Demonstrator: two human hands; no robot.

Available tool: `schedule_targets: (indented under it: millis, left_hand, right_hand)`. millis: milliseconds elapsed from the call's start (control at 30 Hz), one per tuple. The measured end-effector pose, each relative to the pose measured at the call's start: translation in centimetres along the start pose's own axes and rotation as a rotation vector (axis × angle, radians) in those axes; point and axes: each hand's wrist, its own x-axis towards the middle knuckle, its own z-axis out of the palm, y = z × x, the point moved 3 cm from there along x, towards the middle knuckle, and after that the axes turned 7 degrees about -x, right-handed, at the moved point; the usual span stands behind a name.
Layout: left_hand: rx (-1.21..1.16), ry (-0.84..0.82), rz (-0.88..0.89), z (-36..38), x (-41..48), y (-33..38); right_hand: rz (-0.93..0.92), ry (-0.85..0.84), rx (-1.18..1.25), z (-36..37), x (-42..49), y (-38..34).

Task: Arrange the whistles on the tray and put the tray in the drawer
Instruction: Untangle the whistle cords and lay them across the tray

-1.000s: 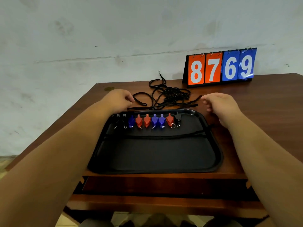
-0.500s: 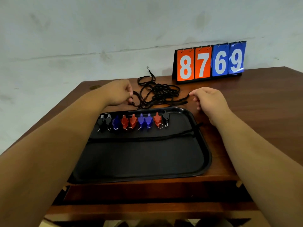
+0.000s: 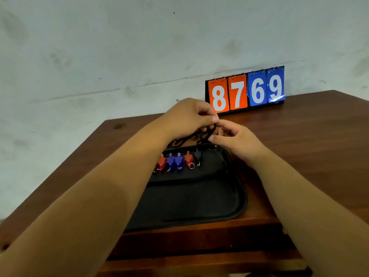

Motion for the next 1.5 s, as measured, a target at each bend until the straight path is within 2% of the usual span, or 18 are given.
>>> schedule_targets:
  millis: [100, 200, 333, 400, 533, 667, 767, 900, 967, 1200, 1500]
  left_hand:
    - [-0.035, 0.055, -0.008, 0.4, 0.1, 0.9]
    - [-0.053, 0.153, -0.024, 0.1, 0.2, 1.1]
    - [-0.092, 0.296, -0.060, -1.6, 0.1, 0.4]
    - [-0.101, 0.333, -0.072, -2.4, -0.1, -0.3]
    - [-0.217, 0.372, -0.099, -2.7, -0.2, -0.7]
    - [-0.268, 0.323, -0.080, -1.3, 0.3, 0.9]
    - [-0.277, 0.350, -0.073, -0.7, 0.7, 1.7]
    - [-0.374, 0.482, -0.083, -1.7, 0.7, 0.4]
    - [-0.422, 0.549, -0.087, -2.7, 0.4, -0.8]
    - [-0.570, 0.808, -0.162, -6.9, -1.4, -5.8]
    - [-0.594, 0.943, -0.242, -10.2, -5.2, -11.3]
  right_hand:
    - [-0.028, 0.015, 0.067, 0.1, -0.5, -0.6]
    - [-0.023, 0.100, 0.051, -0.2, -0.8, -1.0]
    - [0.060, 0.264, 0.021, -0.9, -0.5, -0.6]
    - [0.090, 0.286, 0.009, -1.1, -0.3, -0.5]
    - [0.103, 0.195, 0.052, -0.8, -0.4, -0.5]
    - [0.002, 0.036, 0.176, -0.1, -0.8, -1.0]
    - [0.011, 0.089, 0.084, -0.1, -0.8, -1.1]
    - [0.072, 0.253, 0.096, -1.1, -0.2, -0.3]
    - [0.106, 0.282, 0.081, -1.4, -0.1, 0.0]
    - [0.071, 0.214, -0.124, -0.9, -0.4, -0.3]
    - [0.049, 0.172, -0.263, -0.6, 0.0, 0.6]
